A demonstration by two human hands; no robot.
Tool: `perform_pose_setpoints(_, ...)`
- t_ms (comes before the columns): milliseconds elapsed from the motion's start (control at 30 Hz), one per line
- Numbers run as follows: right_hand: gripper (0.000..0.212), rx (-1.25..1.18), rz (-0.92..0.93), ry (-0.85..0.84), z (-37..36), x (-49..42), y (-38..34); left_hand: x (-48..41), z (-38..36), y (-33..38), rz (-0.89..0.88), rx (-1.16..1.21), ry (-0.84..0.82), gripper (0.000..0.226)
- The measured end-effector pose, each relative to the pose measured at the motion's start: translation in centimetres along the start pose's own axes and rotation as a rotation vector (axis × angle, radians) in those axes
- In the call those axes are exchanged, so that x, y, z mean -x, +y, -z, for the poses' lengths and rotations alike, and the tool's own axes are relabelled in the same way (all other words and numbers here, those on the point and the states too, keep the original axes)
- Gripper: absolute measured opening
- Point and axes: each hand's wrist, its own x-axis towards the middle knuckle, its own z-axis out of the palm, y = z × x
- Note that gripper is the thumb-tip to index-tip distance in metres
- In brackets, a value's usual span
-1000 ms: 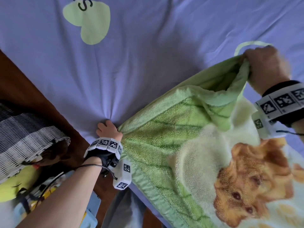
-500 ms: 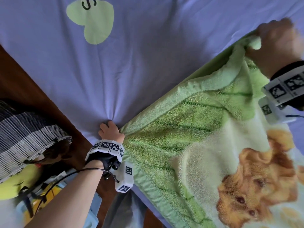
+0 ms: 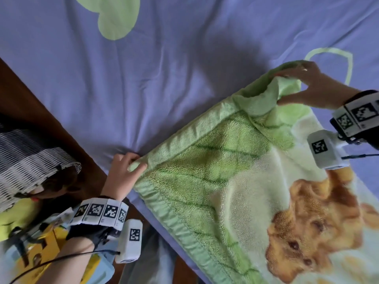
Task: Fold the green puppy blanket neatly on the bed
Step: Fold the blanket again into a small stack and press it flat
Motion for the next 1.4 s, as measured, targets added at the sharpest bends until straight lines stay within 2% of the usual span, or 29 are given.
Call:
perform_pose_setpoints(67,0.062,0.116,0.026,-0.026,-0.1,0.6,-0.5,0.3,0.4,-0.4,-0.131,-0.091,-0.002,0.024)
perform_pose_setpoints(167,0.052,0.359,0.106,0.146,1.3,0.7,0.0,0.0,0.7,-0.8,-0.204,-0.183,0.002,0.028)
perform_pose_setpoints(233,0.034,0.404,-0.030,0.274,4.0,-0.2,1.5,-0.2,0.7,-0.9,-0.200,-0.194,0.018,0.026)
perform_pose_setpoints(267,0.025,0.358,-0.121,0.305,5.2,-0.5,2.2,-0.3,0.6,-0.9,-0.193,-0.186,0.025,0.026)
perform_pose_setpoints(300,0.024,0.315,-0.189,0.324,5.9,-0.9,2.7,-0.5,0.5,-0.8,-0.186,-0.175,0.032,0.026)
perform_pose_setpoints(433,0.035,0.332,-0.155,0.338,4.1,-2.6,2.5,-0.7,0.3,-0.5,-0.185,-0.189,0.045,0.026)
perform_pose_setpoints(500,0.050,0.153,-0.233,0.244,3.0,-2.9,2.0,-0.7,0.4,-0.6,-0.189,-0.204,0.047,0.026)
perform_pose_setpoints(567,0.054,-0.083,-0.332,0.193,2.4,-2.9,2.0,-0.7,0.4,-0.5,-0.172,-0.198,0.046,0.026)
perform_pose_setpoints(633,0.048,-0.180,-0.327,0.300,2.4,-2.9,1.9,-0.7,0.1,-0.3,-0.138,-0.189,0.062,0.026)
perform_pose_setpoints(733,0.035,-0.055,-0.116,0.586,3.0,-3.2,0.1,-0.7,-0.2,-0.2,-0.131,-0.187,0.086,0.024)
perform_pose_setpoints(800,0.037,-0.011,-0.007,0.746,3.0,-3.9,-1.4,-0.7,-0.4,-0.2,-0.147,-0.195,0.098,0.023)
perform_pose_setpoints(867,0.045,-0.097,-0.007,0.838,2.1,-4.4,-2.5,-0.8,-0.5,-0.2,-0.142,-0.206,0.107,0.022)
perform_pose_setpoints(900,0.047,-0.120,-0.023,0.845,1.4,-4.7,-2.5,-0.9,-0.5,-0.3,-0.140,-0.210,0.111,0.022)
perform_pose_setpoints(967,0.054,-0.131,-0.089,0.750,-0.6,-4.6,-1.1,-1.0,-0.6,-0.3,-0.140,-0.215,0.111,0.022)
perform_pose_setpoints(1033,0.071,-0.151,-0.251,0.546,-2.4,-4.1,1.4,-1.0,-0.7,-0.2,-0.141,-0.223,0.109,0.021)
perform_pose_setpoints(1100,0.080,-0.247,-0.450,0.382,-3.6,-3.1,4.1,-0.9,-0.7,0.0,-0.138,-0.227,0.114,0.022)
perform_pose_setpoints(1167,0.073,-0.249,-0.540,0.308,-4.7,-1.9,6.5,-0.7,-0.7,0.2,-0.137,-0.227,0.125,0.025)
perform_pose_setpoints(1267,0.069,-0.109,-0.591,0.192,-6.3,0.6,9.4,-0.3,-0.7,0.5,-0.140,-0.272,0.121,0.028)
perform_pose_setpoints(1333,0.069,-0.119,-0.603,0.190,-6.7,1.8,10.8,0.2,-0.6,0.7,-0.105,-0.330,0.133,0.031)
perform_pose_setpoints(1400,0.061,-0.079,-0.568,0.306,-6.3,2.1,11.4,0.6,0.0,0.9,-0.059,-0.371,0.113,0.031)
